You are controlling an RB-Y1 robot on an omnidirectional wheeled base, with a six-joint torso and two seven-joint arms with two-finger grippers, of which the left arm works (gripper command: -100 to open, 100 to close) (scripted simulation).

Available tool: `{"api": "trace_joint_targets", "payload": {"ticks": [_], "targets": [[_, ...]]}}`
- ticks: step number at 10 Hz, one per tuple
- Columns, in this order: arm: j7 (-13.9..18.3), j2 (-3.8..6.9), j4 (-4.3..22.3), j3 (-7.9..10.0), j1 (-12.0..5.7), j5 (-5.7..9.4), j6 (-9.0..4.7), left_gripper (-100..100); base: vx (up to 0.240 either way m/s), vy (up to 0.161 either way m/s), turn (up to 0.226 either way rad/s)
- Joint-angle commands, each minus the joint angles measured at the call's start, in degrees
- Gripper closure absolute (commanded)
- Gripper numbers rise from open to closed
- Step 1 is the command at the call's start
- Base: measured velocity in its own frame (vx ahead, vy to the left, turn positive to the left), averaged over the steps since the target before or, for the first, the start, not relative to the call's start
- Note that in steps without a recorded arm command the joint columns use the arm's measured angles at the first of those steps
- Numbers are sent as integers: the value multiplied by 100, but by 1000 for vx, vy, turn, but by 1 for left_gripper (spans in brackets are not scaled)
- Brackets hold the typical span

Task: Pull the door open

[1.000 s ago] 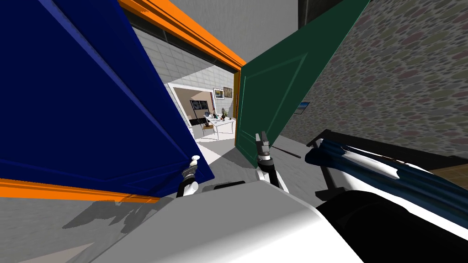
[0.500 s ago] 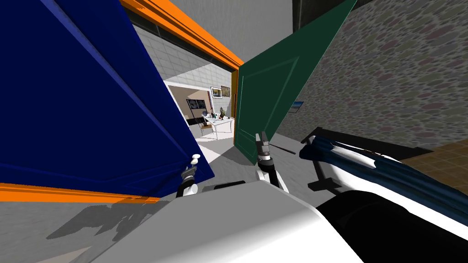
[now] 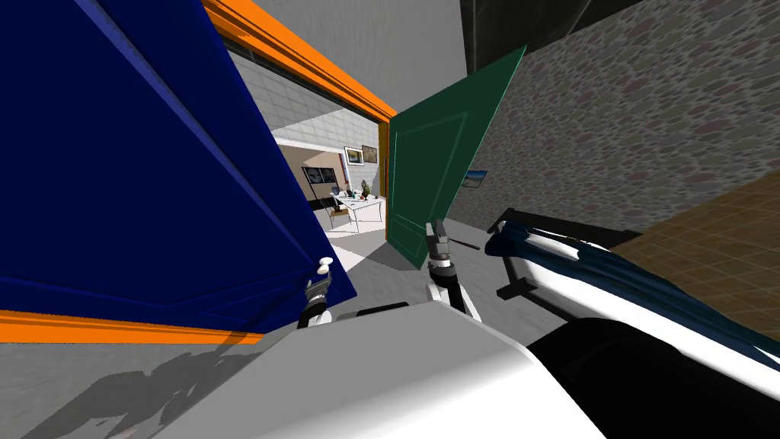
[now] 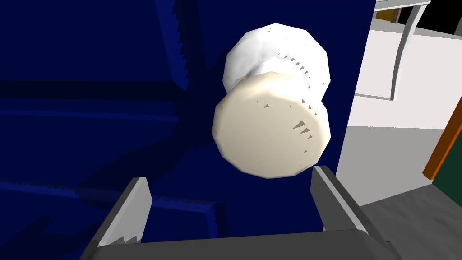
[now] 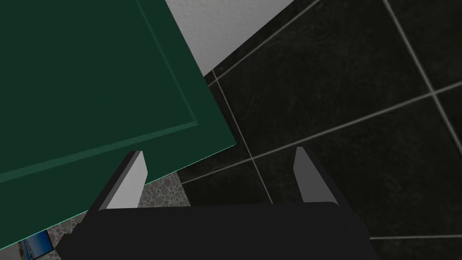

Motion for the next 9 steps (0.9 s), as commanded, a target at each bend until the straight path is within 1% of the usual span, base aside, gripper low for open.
{"api": "trace_joint_targets", "payload": {"ticks": [1, 2, 3, 5, 6, 7, 8, 9], "targets": [[81, 0, 11, -90, -40, -40, -161, -100, -43, -11, -92], [177, 14, -3, -210, 17, -88, -308, -100, -87, -10, -154], [222, 20, -10, -267, 44, -111, -377, -100, -137, 39, -164], [376, 41, -33, -460, 135, -189, -613, -100, -170, 79, -140], [427, 48, -41, -524, 166, -215, -691, -100, -206, 57, -128], [374, 34, -36, -475, 136, -196, -623, -100, -97, 26, -23], [572, 211, 48, -399, 183, -133, -695, -100, 119, -8, -218], [612, 250, 66, -381, 192, -119, -707, -100, 202, 28, -124]]}}
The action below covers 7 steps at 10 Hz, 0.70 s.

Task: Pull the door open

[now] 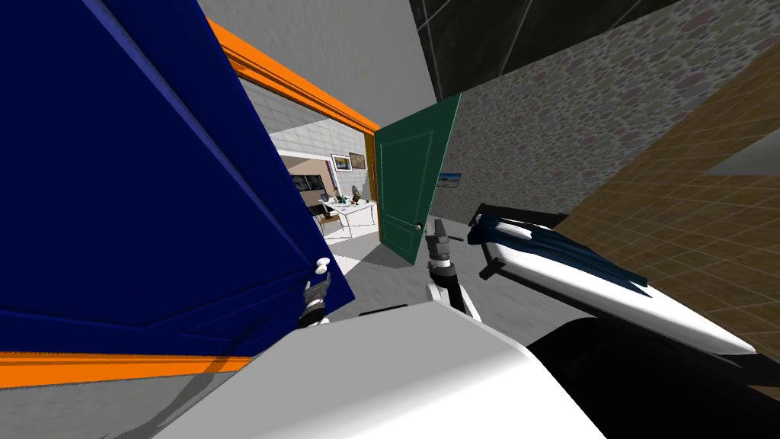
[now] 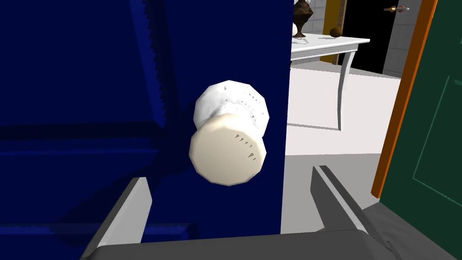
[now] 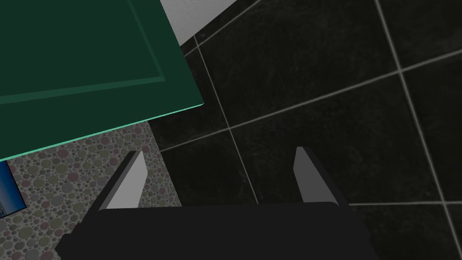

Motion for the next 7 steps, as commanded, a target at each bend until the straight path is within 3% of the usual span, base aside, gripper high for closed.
{"api": "trace_joint_targets", "payload": {"ticks": [1, 2, 3, 4, 7], "targets": [[123, 127, 35, 70, 8, 53, -2, -100, 200, 46, -89], [221, 221, 80, 115, 31, 88, -30, -100, 241, 14, -134], [135, 147, 35, 82, 41, 62, -18, -100, 119, 5, -22], [135, 147, 35, 82, 41, 62, -18, 100, -12, 12, 62], [135, 147, 35, 82, 41, 62, -18, 100, -35, 5, -11]]}}
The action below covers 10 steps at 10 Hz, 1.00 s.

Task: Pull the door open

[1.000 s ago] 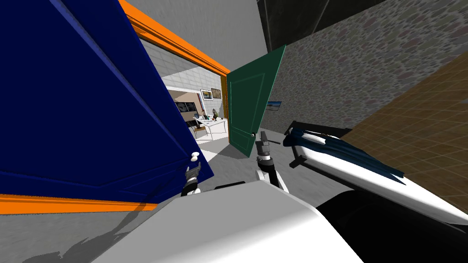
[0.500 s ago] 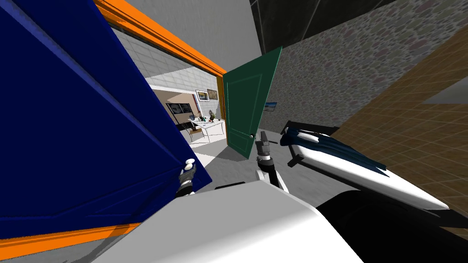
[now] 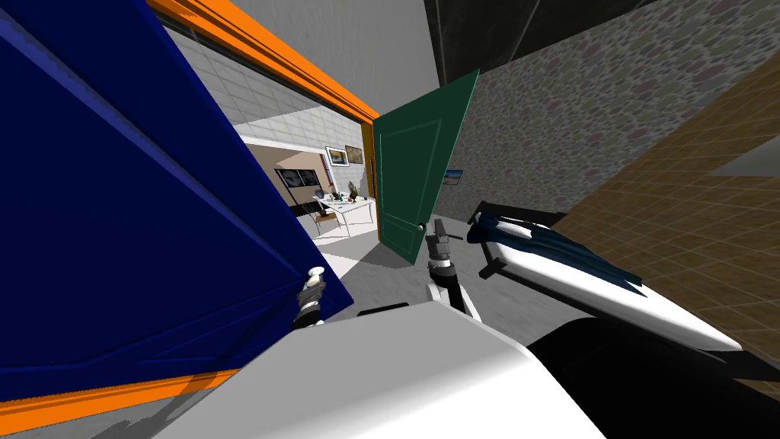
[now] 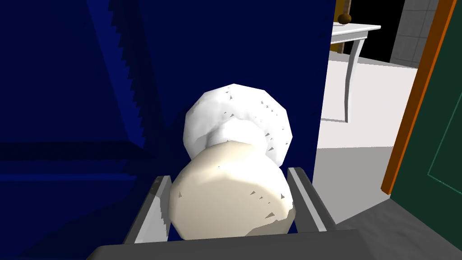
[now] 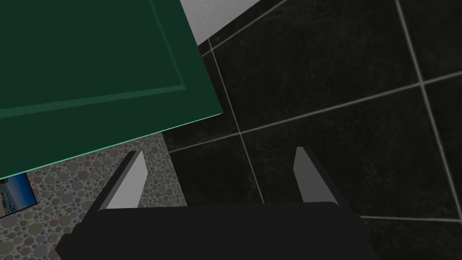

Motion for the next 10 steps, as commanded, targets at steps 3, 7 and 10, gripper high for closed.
{"api": "trace_joint_targets", "payload": {"ticks": [3, 7, 10], "targets": [[150, 110, 30, -198, 3, -44, -49, 100, -37, 1, -9], [437, 341, 73, -573, -15, -130, -161, 100, -188, 13, -38], [656, 517, 106, -859, -29, -197, -247, 100, -141, 13, -22]]}}
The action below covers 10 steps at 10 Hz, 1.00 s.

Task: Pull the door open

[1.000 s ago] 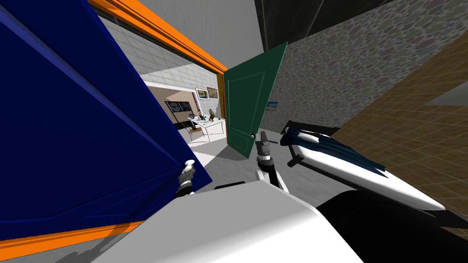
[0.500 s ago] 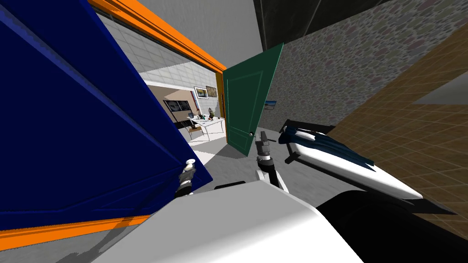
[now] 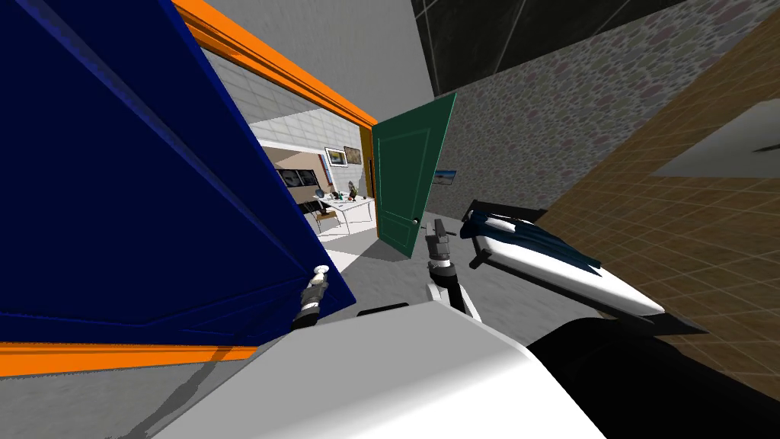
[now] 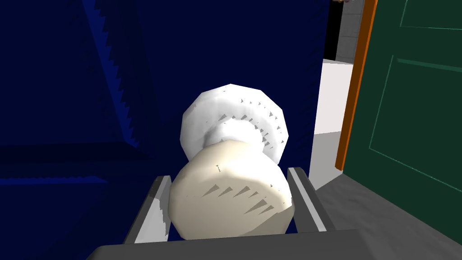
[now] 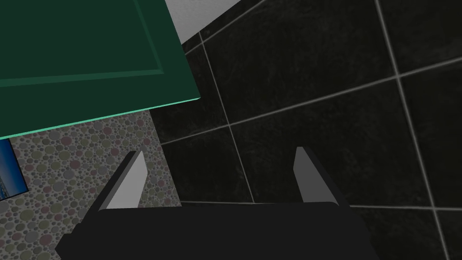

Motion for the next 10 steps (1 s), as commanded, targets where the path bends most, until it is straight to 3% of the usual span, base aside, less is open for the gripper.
{"api": "trace_joint_targets", "payload": {"ticks": [1, 6, 7, 8, 10], "targets": [[151, 90, 2, -225, -28, -65, -92, 100, -141, 31, -39], [485, 359, 52, -662, -49, -166, -223, 100, -123, 54, -30], [443, 309, 133, -596, -75, -150, -227, 100, -58, 37, -24], [603, 422, 166, -689, -2, -195, -342, 100, -127, -14, -161], [749, 537, 194, -757, 62, -232, -458, 100, -218, 15, -161]]}}
